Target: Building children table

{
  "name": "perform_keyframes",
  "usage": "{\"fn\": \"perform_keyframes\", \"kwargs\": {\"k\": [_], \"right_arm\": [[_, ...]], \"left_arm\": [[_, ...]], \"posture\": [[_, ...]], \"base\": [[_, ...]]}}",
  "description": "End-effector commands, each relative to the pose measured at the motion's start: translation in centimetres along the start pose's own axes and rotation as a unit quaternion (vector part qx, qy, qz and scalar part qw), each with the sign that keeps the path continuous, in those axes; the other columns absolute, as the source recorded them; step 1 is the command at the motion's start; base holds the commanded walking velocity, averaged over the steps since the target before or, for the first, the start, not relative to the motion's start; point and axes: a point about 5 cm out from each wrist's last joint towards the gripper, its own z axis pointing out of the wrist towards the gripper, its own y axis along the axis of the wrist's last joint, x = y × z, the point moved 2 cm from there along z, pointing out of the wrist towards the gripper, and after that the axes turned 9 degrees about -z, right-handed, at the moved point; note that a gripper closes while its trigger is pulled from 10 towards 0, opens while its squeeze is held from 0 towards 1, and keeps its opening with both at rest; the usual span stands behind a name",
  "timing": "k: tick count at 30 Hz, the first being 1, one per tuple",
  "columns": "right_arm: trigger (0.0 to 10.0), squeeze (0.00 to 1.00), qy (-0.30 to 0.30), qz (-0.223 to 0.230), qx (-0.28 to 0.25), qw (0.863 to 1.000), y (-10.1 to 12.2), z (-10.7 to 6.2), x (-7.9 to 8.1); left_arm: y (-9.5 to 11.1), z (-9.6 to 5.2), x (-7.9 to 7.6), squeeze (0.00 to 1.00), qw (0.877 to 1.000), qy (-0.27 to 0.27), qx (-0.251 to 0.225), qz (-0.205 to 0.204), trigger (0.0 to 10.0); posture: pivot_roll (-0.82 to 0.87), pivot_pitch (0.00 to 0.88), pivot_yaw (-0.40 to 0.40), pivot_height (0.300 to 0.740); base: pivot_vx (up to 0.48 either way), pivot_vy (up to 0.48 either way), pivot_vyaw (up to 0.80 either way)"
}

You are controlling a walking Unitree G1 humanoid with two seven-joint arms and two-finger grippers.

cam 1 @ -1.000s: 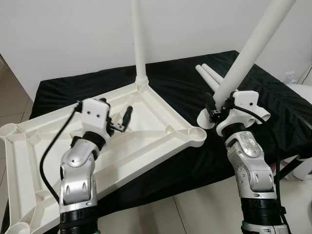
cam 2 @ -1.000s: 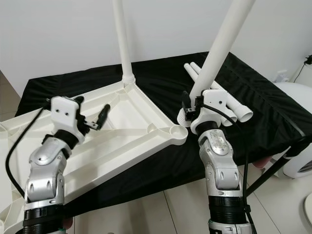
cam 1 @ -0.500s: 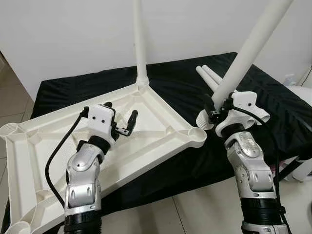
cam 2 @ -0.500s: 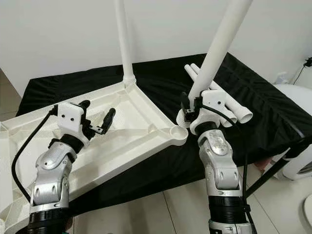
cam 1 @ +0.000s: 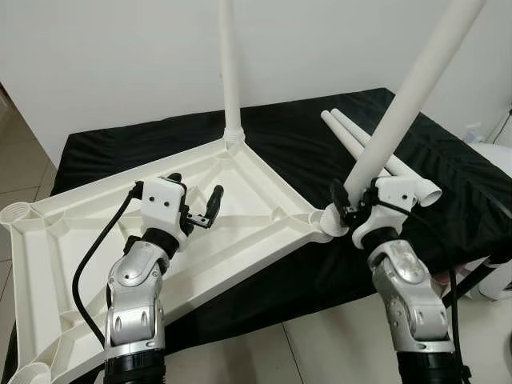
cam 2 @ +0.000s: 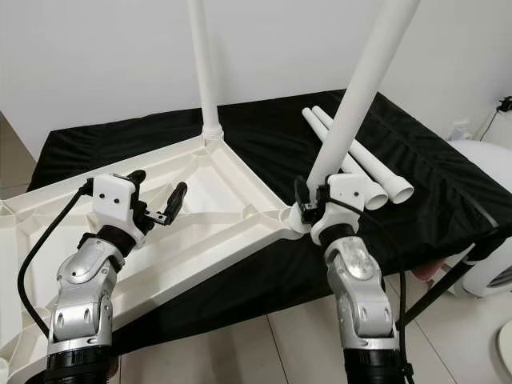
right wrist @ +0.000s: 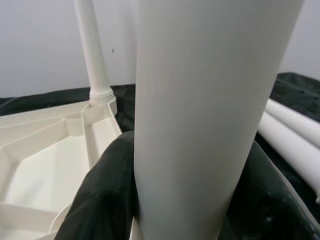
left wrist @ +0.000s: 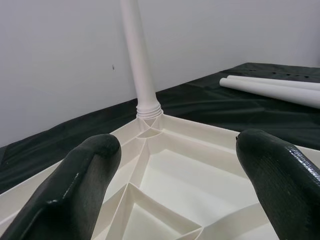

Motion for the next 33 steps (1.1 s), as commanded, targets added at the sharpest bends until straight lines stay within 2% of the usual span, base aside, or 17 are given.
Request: {"fn": "perform_keyframes", "kwargs": {"k": [1,6,11,17,25,27,33], "right_arm": [[10.0,0.00,0.002,-0.004,-0.012,1.000,0.5,-0.1,0.2],[10.0,0.00,0.002,-0.003,-0.010,1.000,0.4,-0.3,0.4],[10.0,0.00,0.002,-0.006,-0.011,1.000,0.4,-0.3,0.6],[10.0,0.00,0.002,-0.007,-0.014,1.000,0.5,-0.1,0.7],[10.0,0.00,0.006,-0.010,-0.014,1.000,0.5,-0.4,0.9],[10.0,0.00,0.011,-0.008,-0.014,1.000,0.5,-0.6,1.1],[10.0,0.00,0.035,0.001,-0.018,0.999,0.6,-1.1,1.9]], "left_arm": [[-0.8,-0.8,1.4,0.00,0.991,0.135,-0.005,-0.012,10.0],[-1.4,-1.0,1.4,0.00,0.991,0.133,0.009,-0.012,10.0],[-1.9,-1.2,2.4,0.00,0.983,0.178,0.025,0.026,10.0],[-1.9,-1.0,2.3,0.00,0.980,0.193,0.029,0.038,10.0],[-1.7,-1.3,2.3,0.00,0.979,0.199,0.023,0.043,10.0],[-1.4,-1.3,2.3,0.00,0.978,0.199,0.015,0.054,10.0],[-0.6,-1.1,2.1,0.00,0.979,0.198,-0.008,0.056,10.0]], "posture": [[-0.08,0.006,0.048,0.740],[-0.08,0.006,0.048,0.740],[-0.07,0.000,0.052,0.740],[-0.07,0.004,0.052,0.740],[-0.08,0.010,0.057,0.740],[-0.09,0.012,0.056,0.740],[-0.09,0.017,0.059,0.740]], "base": [[0.000,0.000,0.00],[0.000,0.000,0.00],[0.000,0.000,0.00],[0.000,0.000,0.00],[0.000,0.000,0.00],[0.000,0.000,0.00],[0.000,0.000,0.00]]}}
